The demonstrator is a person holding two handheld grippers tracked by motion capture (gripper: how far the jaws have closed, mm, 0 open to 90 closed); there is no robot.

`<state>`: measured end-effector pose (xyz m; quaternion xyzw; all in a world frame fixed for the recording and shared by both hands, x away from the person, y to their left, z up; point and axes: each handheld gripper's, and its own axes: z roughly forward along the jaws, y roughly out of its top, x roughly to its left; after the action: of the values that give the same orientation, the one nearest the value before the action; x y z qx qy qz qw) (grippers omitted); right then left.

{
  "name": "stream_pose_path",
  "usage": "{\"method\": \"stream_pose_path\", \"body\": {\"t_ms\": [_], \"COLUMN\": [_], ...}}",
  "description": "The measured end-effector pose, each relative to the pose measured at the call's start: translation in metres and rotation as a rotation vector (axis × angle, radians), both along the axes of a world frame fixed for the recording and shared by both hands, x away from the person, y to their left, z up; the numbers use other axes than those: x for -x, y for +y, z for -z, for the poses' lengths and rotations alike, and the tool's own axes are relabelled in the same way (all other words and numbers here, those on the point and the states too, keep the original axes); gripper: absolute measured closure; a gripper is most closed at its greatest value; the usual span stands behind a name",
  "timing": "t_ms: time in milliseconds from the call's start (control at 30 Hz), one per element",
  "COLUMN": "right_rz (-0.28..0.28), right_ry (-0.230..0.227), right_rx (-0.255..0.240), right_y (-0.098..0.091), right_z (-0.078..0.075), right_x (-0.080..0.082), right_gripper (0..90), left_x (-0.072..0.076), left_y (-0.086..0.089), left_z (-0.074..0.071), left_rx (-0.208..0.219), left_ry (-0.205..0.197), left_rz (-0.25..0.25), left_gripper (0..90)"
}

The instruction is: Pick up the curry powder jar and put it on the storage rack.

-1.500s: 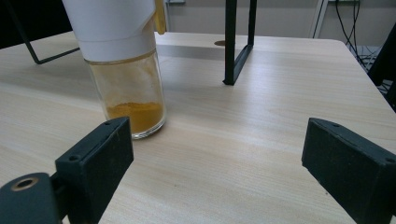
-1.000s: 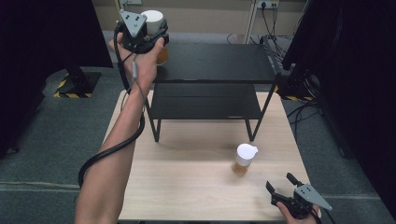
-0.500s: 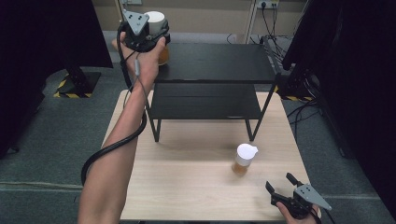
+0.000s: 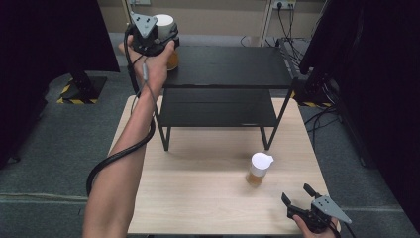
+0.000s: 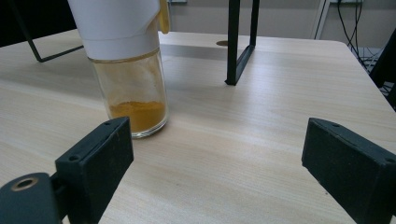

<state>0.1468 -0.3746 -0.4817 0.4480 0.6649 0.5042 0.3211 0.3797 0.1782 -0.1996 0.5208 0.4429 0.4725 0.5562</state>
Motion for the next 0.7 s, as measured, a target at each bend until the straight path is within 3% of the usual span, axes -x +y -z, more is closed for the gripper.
{"method": "stream_pose_path", "body": {"t_ms": [400, 700], "right_rz": [-0.002, -0.004], "right_ry": [0.0, 0.0], "right_rx": [0.004, 0.008], "right_y": [0.0004, 0.0008], "right_z": [-0.0003, -0.0005], "right_x": [0.0001, 0.0], "right_gripper": [9.1, 9.1], "left_x": [-0.0014, -0.0007], "left_y": [0.0007, -0.0027], "left_z": [-0.0007, -0.0073], "left_rx": [0.004, 0.01], "left_ry": [0.005, 0.034], "left_rz": [0.003, -0.015], "left_gripper": [33.6, 33.3]}}
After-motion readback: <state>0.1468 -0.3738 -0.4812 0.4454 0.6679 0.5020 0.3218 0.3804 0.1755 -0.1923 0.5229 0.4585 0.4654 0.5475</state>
